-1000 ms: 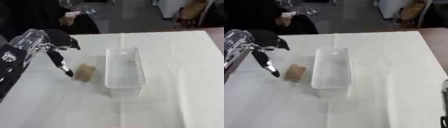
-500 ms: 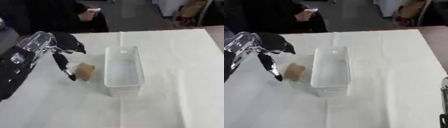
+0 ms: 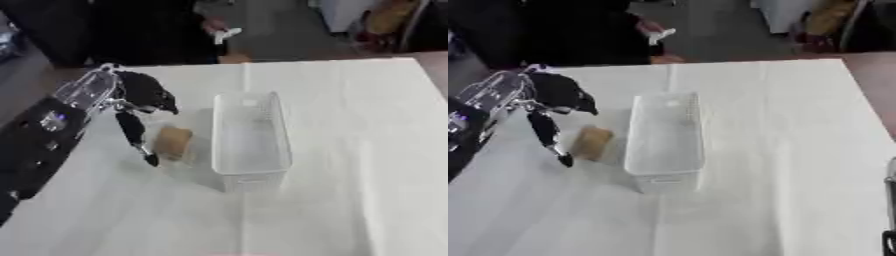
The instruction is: Pick up objects on the table and place them in the box.
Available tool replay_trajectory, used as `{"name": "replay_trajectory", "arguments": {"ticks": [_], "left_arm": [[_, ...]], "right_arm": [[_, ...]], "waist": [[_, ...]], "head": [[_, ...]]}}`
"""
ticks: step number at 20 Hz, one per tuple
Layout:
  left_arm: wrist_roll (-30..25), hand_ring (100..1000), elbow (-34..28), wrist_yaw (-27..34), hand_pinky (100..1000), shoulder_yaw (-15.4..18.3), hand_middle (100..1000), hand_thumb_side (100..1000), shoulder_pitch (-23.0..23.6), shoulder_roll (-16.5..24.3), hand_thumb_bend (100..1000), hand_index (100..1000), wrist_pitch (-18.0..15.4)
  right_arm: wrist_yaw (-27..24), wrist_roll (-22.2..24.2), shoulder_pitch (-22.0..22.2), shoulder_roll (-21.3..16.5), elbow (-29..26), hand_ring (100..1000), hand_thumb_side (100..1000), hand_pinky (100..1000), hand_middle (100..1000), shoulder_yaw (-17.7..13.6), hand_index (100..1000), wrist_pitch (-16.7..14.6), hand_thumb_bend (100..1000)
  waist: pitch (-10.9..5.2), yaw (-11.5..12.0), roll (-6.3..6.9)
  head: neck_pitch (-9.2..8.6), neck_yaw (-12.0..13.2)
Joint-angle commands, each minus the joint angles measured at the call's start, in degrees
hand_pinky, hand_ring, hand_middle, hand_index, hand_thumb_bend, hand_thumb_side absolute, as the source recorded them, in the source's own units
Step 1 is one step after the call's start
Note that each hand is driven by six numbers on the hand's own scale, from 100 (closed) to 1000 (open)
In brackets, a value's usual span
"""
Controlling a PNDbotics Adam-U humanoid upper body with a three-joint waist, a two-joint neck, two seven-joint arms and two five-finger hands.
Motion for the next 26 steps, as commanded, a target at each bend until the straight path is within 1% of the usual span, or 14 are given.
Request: {"name": "replay_trajectory", "arguments": {"ticks": [1, 11, 17, 21, 26], "left_arm": [[0.1, 779, 0.4, -0.2, 827, 1.0, 854, 1000, -0.9, 0.7, 946, 941, -0.5], [1.5, 772, 1.6, -1.8, 819, 1.3, 849, 1000, -0.2, 0.2, 951, 933, -1.2], [2.1, 741, 2.8, -0.3, 782, 2.0, 832, 1000, 0.0, -0.1, 954, 929, -2.5], [2.6, 729, 3.4, -0.2, 770, 2.7, 821, 1000, 0.0, -0.2, 957, 926, -2.9], [2.9, 725, 4.0, -1.4, 766, 3.1, 818, 1000, -0.1, -0.4, 962, 923, -2.8]], "right_arm": [[-0.2, 0.3, -1.3, 0.1, -0.7, 292, 1000, 123, 407, 0.2, 515, -0.1, 100], [-0.4, 0.6, -2.0, 0.6, -0.7, 294, 1000, 127, 407, 0.4, 515, -0.3, 100], [-0.6, 0.7, -2.1, 0.8, -0.7, 293, 1000, 127, 407, 0.5, 515, -0.4, 100], [-0.6, 0.8, -2.3, 0.9, -0.7, 293, 1000, 127, 406, 0.5, 515, -0.4, 100], [-0.7, 0.9, -2.5, 1.1, -0.7, 293, 1000, 127, 406, 0.6, 515, -0.4, 100]], "waist": [[-0.73, -0.2, 0.04], [-0.26, -0.7, 0.45], [-0.05, -0.7, 0.46], [0.13, -0.8, 0.49], [0.35, -0.9, 0.57]], "head": [[-0.54, 0.6], [-0.41, 0.2], [-0.41, 0.4], [-0.72, 0.6], [-1.28, 1.1]]}}
